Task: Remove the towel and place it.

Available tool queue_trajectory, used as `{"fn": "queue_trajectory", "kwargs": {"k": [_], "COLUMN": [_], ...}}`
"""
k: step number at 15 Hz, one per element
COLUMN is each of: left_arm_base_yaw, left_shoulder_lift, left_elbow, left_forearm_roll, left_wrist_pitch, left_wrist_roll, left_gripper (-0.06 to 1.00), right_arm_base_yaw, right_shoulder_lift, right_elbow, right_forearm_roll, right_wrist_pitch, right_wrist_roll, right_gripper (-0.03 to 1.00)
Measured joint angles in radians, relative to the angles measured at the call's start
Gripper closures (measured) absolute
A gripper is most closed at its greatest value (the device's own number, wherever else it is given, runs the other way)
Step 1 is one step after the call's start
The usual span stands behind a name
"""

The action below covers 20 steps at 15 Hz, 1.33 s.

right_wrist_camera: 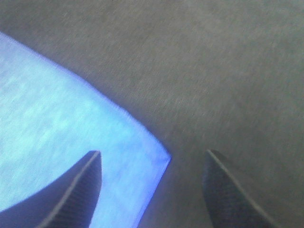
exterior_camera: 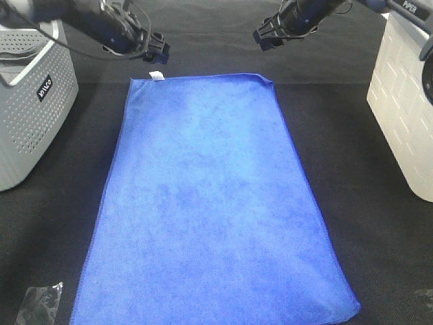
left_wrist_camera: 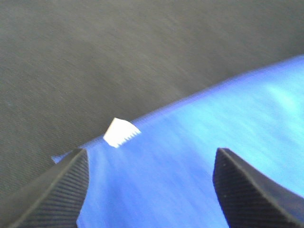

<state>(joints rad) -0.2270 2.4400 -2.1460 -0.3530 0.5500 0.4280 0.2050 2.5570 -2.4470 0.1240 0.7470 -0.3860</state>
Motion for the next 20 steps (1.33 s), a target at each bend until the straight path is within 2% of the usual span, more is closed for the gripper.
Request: {"fn": "queue_trajectory", "kwargs": {"k": [1, 3, 6, 9, 11, 13, 15, 20], "left_arm_base_yaw": [0.000, 0.000, -0.001, 0.000, 0.000, 0.000, 0.000, 0.000], "left_shoulder_lift": [-0.040, -0.084, -0.130, -0.154, -0.154, -0.154, -0.154, -0.154], "left_elbow": [0.000, -0.011, -0.062, -0.171, -0.207, -0.268, -0.274, -0.274], "left_forearm_roll": [0.014, 0.091, 0.270, 0.377, 0.390, 0.410, 0.410, 0.410], "left_wrist_pitch": [0.128, 0.269, 0.449, 0.601, 0.635, 0.656, 0.659, 0.663], "left_wrist_roll": [-0.046, -0.147, -0.318, -0.367, -0.371, -0.374, -0.374, -0.377], "left_gripper": [0.24, 0.24, 0.24, 0.24, 0.24, 0.24, 0.24, 0.24], "right_arm_base_yaw": [0.000, 0.000, 0.000, 0.000, 0.000, 0.000, 0.000, 0.000], "right_shoulder_lift": [0.000, 0.003, 0.017, 0.087, 0.113, 0.149, 0.167, 0.228], "right_elbow": [-0.004, -0.004, -0.004, -0.004, -0.004, -0.004, -0.004, -0.004], "right_forearm_roll": [0.001, 0.001, 0.001, 0.045, 0.074, 0.166, 0.232, 0.267], "right_wrist_pitch": [0.046, 0.058, -0.074, -0.162, -0.185, -0.230, -0.290, -0.367], "right_wrist_roll": [0.000, 0.000, -0.002, -0.042, -0.072, -0.160, -0.228, -0.297], "right_gripper": [0.34, 0.34, 0.34, 0.34, 0.34, 0.34, 0.34, 0.34]}}
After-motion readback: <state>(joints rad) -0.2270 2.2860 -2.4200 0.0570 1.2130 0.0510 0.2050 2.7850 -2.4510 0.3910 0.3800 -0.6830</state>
